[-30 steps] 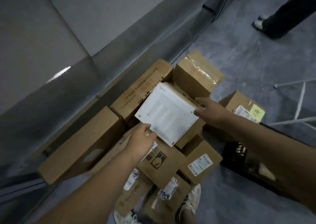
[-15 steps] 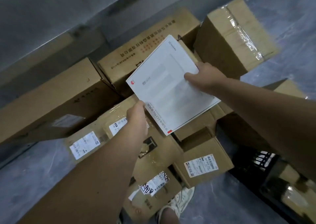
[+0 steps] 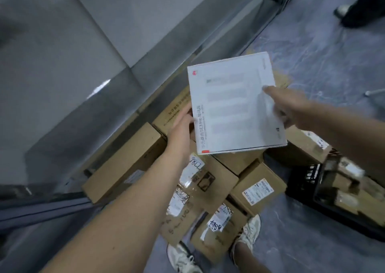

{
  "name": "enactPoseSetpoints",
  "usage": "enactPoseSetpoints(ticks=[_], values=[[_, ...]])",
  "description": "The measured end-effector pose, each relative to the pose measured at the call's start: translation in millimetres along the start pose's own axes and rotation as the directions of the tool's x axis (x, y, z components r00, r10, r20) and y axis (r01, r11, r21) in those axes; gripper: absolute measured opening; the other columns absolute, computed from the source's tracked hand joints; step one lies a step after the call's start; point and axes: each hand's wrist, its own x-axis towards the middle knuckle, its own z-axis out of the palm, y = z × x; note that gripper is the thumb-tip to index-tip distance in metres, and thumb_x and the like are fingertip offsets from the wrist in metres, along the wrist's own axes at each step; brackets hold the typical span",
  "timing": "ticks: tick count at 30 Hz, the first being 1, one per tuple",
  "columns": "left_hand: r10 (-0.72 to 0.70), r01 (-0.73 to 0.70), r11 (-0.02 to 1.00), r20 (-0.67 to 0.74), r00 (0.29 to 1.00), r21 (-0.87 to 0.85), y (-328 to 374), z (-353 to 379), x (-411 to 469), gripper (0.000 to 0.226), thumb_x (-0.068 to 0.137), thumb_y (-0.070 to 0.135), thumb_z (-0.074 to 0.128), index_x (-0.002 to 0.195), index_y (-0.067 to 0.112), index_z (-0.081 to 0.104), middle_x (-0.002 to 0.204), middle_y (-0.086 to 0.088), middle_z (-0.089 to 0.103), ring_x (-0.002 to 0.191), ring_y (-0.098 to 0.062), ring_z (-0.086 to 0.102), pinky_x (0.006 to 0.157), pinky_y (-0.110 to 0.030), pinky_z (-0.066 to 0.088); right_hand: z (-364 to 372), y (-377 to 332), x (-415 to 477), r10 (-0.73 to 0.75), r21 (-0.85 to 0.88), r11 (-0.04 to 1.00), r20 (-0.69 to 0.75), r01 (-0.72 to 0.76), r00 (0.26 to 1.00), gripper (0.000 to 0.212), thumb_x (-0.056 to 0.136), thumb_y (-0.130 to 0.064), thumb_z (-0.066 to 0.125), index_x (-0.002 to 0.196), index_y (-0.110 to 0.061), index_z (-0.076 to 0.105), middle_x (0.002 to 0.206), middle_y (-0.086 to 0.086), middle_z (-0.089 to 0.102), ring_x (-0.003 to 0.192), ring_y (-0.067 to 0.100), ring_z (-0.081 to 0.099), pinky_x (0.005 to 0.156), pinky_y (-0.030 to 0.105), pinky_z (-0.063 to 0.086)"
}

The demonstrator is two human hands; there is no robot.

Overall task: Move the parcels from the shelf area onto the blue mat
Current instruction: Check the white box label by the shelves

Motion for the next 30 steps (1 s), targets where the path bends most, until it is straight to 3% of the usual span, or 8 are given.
enactPoseSetpoints(ticks=[3, 6, 12, 17, 19, 23, 26, 30], values=[[0.048, -0.077, 0.993, 0.3, 0.953, 0.085, 75, -14, -59, 0.033, 0.09, 0.048, 0.053, 0.121, 0.057, 0.059, 0.123, 0.018, 0.066, 0.117, -0.009, 0.059, 0.092, -0.033, 0.046, -22, -6, -74, -0.034, 0.082, 0.996, -0.106, 0.043, 0.994, 0.041, 0.093, -0.054, 0.045, 0.108, -0.017, 0.054, 0.073, 0.001, 0.052, 0.062, 0.022, 0.053, 0.052, 0.028, 0.042], [0.037, -0.134, 0.976, 0.48, 0.876, 0.169, 144, -23, -126, 0.041, 0.09, 0.057, 0.055, 0.131, 0.058, 0.05, 0.131, 0.023, 0.06, 0.123, -0.008, 0.054, 0.093, -0.035, 0.048, -36, -16, -156, -0.061, 0.18, 0.981, -0.091, 0.077, 0.994, 0.042, 0.094, -0.052, 0.047, 0.111, -0.016, 0.056, 0.092, 0.004, 0.064, 0.074, 0.023, 0.06, 0.055, 0.031, 0.046], [0.223, -0.369, 0.9, 0.482, 0.847, 0.232, 246, -35, -229, 0.06, 0.078, 0.024, 0.078, 0.129, 0.049, 0.058, 0.13, 0.013, 0.064, 0.111, -0.02, 0.067, 0.097, -0.037, 0.052, -48, -51, -268, -0.138, 0.41, 0.903, -0.009, 0.13, 0.99, 0.051, 0.094, -0.05, 0.051, 0.136, -0.02, 0.047, 0.122, 0.002, 0.064, 0.105, 0.027, 0.062, 0.091, 0.054, 0.052], [0.361, -0.521, 0.782, 0.433, 0.826, 0.342, 309, -55, -293, 0.052, 0.078, 0.031, 0.079, 0.123, 0.05, 0.062, 0.117, 0.014, 0.07, 0.105, -0.014, 0.069, 0.09, -0.029, 0.054, -71, -68, -307, -0.318, 0.388, 0.895, 0.206, 0.22, 0.926, 0.048, 0.088, -0.055, 0.059, 0.124, -0.024, 0.056, 0.12, -0.001, 0.063, 0.112, 0.029, 0.058, 0.068, 0.048, 0.06], [0.342, -0.521, 0.778, 0.46, 0.82, 0.351, 332, -63, -310, 0.051, 0.079, 0.029, 0.079, 0.124, 0.047, 0.063, 0.121, 0.009, 0.069, 0.108, -0.018, 0.068, 0.092, -0.032, 0.054, -94, -75, -311, -0.418, 0.314, 0.879, 0.141, 0.359, 0.898, 0.047, 0.086, -0.059, 0.057, 0.118, -0.023, 0.056, 0.124, -0.002, 0.059, 0.113, 0.024, 0.057, 0.065, 0.042, 0.06], [0.319, -0.509, 0.781, 0.468, 0.824, 0.362, 366, -65, -343, 0.049, 0.083, 0.025, 0.075, 0.127, 0.043, 0.062, 0.127, 0.006, 0.067, 0.111, -0.02, 0.067, 0.084, -0.029, 0.057, -157, -111, -312, -0.564, 0.332, 0.764, -0.074, 0.554, 0.822, 0.045, 0.084, -0.065, 0.055, 0.107, -0.026, 0.058, 0.121, -0.001, 0.061, 0.11, 0.016, 0.059, 0.087, 0.041, 0.054], [0.289, -0.51, 0.771, 0.504, 0.814, 0.381, 382, -53, -369, 0.05, 0.084, 0.024, 0.074, 0.129, 0.041, 0.061, 0.129, 0.004, 0.066, 0.113, -0.02, 0.066, 0.082, -0.027, 0.056, -187, -145, -322, -0.638, 0.295, 0.754, 0.121, 0.586, 0.76, 0.049, 0.077, -0.077, 0.052, 0.095, -0.034, 0.067, 0.106, -0.007, 0.069, 0.1, 0.018, 0.065, 0.095, 0.044, 0.051], [0.336, -0.537, 0.733, 0.465, 0.819, 0.417, 397, -39, -399, 0.053, 0.078, 0.026, 0.078, 0.128, 0.039, 0.063, 0.126, 0.002, 0.068, 0.111, -0.022, 0.067, 0.085, -0.03, 0.056, -200, -173, -333, -0.639, 0.273, 0.767, 0.414, 0.581, 0.649, 0.071, 0.066, -0.078, 0.066, 0.117, -0.029, 0.065, 0.11, 0.006, 0.073, 0.098, 0.031, 0.07, 0.089, 0.046, 0.054]])
